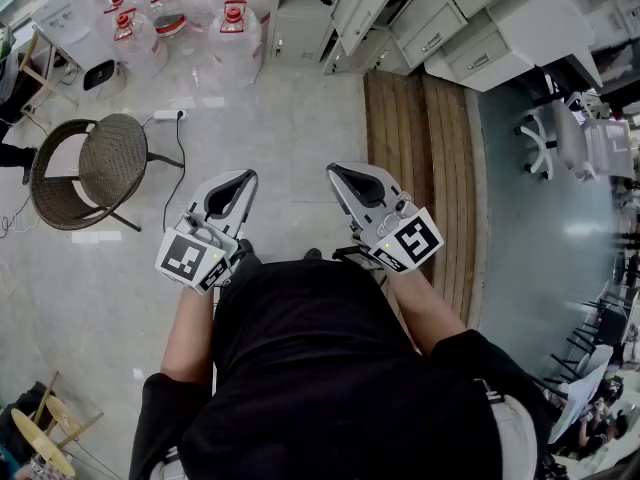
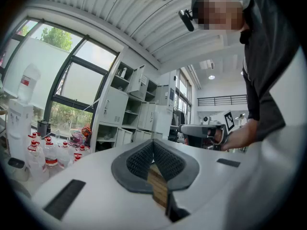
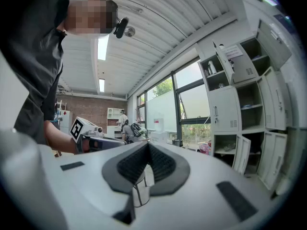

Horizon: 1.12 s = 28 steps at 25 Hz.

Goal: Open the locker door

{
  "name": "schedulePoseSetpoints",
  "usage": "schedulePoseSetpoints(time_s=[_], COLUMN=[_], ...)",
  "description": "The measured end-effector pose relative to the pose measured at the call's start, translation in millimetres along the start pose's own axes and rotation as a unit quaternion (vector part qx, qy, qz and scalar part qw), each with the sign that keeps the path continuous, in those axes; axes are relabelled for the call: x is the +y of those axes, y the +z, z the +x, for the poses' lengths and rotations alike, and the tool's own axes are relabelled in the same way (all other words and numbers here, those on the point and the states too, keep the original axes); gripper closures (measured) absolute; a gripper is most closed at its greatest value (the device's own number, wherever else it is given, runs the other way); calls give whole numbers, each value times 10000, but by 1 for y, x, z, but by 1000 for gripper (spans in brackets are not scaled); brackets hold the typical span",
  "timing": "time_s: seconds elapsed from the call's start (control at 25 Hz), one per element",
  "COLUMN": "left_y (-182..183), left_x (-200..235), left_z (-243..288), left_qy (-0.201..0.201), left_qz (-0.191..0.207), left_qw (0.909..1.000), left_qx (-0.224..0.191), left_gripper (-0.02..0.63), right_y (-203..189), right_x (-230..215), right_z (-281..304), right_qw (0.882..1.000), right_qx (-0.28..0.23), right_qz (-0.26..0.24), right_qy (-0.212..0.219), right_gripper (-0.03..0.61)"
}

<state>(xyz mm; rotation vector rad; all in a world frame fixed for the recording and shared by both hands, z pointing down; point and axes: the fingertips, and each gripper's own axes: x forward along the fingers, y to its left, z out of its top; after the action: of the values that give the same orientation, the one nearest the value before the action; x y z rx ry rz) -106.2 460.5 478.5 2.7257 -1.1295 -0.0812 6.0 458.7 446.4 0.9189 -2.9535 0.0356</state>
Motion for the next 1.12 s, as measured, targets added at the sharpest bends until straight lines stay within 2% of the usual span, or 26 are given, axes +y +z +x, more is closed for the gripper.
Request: schedulePoseSetpoints(time_s=[0.52, 0.72, 0.88, 1.12], left_y=[-10, 8, 13, -7], left_x=[36, 74, 96, 109], left_z=[-27, -75, -97, -97], left_qy=[-163, -106, -99, -559], left_qz=[-232, 17, 30, -247], left_qw=[9996, 9999, 9999, 9979], left_qx=[-49, -73, -27, 196], left_gripper=[598, 598, 598, 598], right_y=[-20, -10, -9, -18], right_x=[17, 49, 57, 65], right_z=[48, 101, 131, 144], right_qw=[9997, 9993, 9995, 9987], right_qx=[-26, -308, -270, -109], right_qz=[189, 136, 190, 345], right_qy=[129, 133, -17, -365], right_gripper=[568, 568, 568, 568])
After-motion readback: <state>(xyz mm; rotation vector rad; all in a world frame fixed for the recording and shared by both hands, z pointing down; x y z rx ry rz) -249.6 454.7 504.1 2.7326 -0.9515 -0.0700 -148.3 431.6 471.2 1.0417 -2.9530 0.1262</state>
